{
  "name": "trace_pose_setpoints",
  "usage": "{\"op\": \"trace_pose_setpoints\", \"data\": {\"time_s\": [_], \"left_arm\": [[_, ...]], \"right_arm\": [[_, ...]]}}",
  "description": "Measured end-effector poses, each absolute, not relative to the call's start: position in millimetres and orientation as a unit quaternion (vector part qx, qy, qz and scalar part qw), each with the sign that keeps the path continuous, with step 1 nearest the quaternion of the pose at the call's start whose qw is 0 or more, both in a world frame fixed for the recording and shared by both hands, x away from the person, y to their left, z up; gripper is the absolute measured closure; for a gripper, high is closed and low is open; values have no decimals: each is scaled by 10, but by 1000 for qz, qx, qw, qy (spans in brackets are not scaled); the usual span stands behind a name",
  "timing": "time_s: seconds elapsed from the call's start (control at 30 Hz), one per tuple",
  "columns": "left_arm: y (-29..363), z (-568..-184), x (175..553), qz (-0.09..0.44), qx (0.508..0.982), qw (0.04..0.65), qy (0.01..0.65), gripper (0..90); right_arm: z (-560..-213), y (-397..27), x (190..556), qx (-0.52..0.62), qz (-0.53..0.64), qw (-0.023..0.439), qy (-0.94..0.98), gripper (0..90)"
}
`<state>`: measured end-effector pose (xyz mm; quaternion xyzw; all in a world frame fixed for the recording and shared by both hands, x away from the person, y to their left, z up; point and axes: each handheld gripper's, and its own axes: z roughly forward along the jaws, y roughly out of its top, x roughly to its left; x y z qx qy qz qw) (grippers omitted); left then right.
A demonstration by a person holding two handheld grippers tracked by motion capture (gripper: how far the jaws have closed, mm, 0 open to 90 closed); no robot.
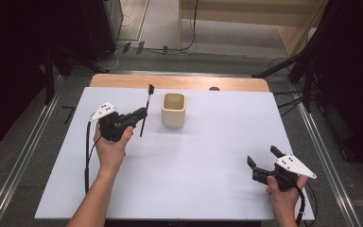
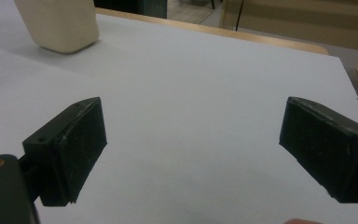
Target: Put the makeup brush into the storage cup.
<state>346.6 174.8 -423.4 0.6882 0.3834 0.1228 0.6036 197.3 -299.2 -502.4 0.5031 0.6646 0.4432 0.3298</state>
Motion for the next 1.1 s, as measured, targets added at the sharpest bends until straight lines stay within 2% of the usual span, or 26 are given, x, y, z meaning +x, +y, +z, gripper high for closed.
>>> {"op": "trace_pose_setpoints", "data": {"time_s": [0.23,0.63,0.83,1.1], "left_arm": [[1651,-4233,3576,141,674,624,369,873],[1542,-4189,3703,139,648,656,362,872],[1465,-4138,3765,151,642,663,354,872],[1330,-4066,3845,138,648,666,342,872]], "right_arm": [[-5030,-3022,1979,504,447,324,664,82],[-5032,-3031,1983,507,450,319,662,82],[-5037,-3033,1989,506,450,317,664,82],[-5042,-3032,1990,506,449,316,665,83]]}}
